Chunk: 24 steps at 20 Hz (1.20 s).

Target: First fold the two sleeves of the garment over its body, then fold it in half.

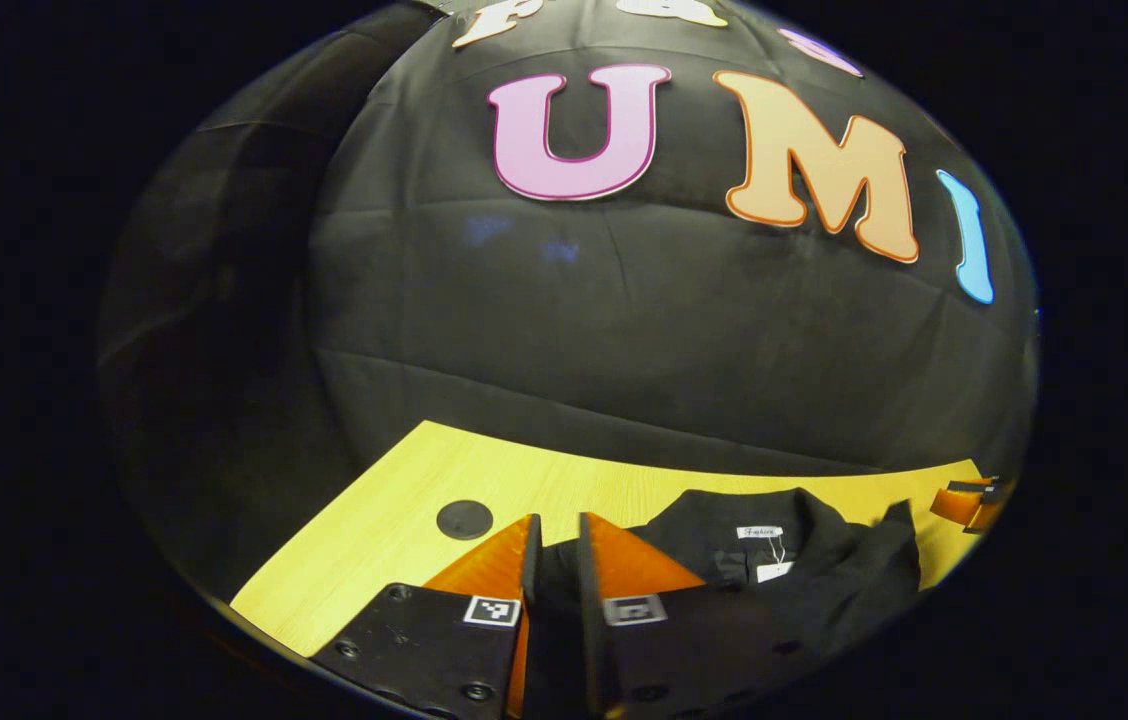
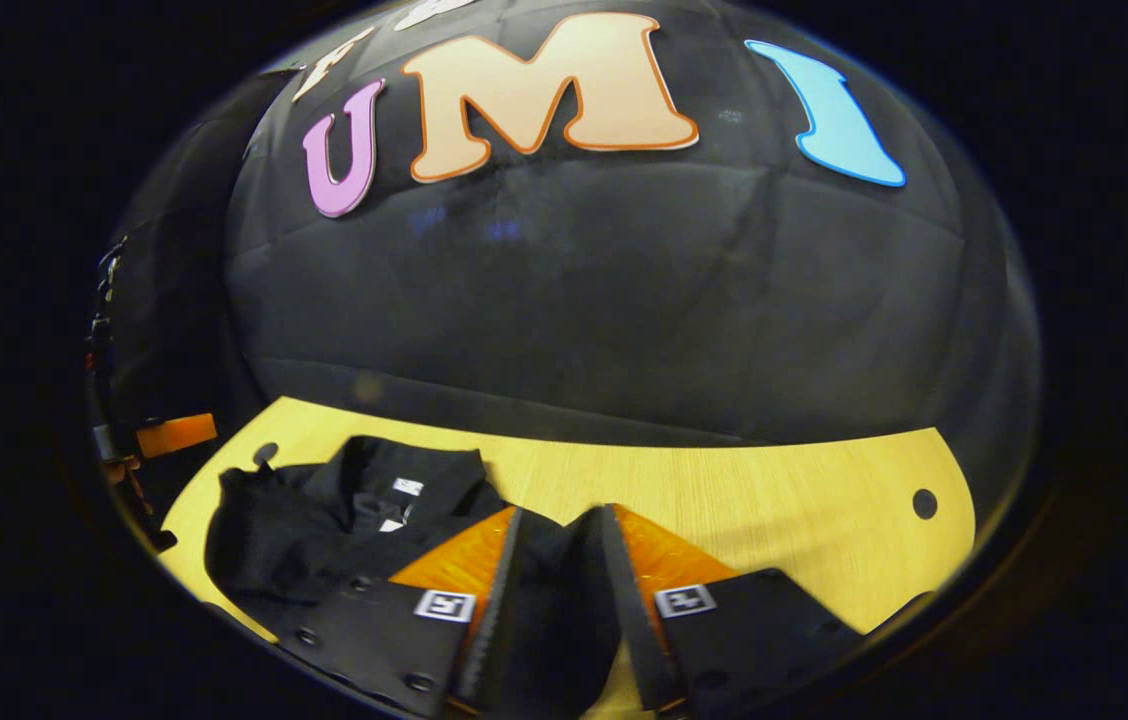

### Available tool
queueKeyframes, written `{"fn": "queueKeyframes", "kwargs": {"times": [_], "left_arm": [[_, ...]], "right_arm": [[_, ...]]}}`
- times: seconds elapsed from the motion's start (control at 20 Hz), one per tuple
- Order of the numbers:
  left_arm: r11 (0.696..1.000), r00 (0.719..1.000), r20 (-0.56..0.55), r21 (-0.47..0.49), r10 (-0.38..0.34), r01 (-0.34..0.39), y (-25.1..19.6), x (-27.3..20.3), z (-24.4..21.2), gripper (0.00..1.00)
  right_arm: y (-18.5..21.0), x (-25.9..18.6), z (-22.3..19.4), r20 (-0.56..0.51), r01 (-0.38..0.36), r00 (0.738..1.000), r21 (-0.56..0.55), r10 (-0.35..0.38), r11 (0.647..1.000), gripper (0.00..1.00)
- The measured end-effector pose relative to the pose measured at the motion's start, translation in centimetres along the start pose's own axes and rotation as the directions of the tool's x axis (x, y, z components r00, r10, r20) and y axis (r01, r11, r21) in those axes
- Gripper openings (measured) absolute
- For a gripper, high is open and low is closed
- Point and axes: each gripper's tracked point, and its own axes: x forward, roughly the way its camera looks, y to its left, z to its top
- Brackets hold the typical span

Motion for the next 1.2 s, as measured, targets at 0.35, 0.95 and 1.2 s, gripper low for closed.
{"fn": "queueKeyframes", "kwargs": {"times": [0.35,0.95,1.2], "left_arm": [[1.000,0.997,0.078,0.012,-0.003,0.002,-0.7,-3.0,4.1,0.94],[0.999,0.956,0.291,0.039,-0.025,0.015,1.0,-18.9,11.0,0.92],[1.000,0.957,0.288,0.004,-0.018,0.018,2.5,-24.9,9.0,0.92]], "right_arm": [[1.5,-5.1,5.2,0.156,-0.040,0.987,-0.026,0.043,0.999,0.98],[6.8,-27.4,7.2,0.434,0.042,0.901,-0.122,0.015,0.992,0.97],[8.0,-32.6,3.8,0.457,0.076,0.889,-0.080,-0.031,0.994,0.96]]}}
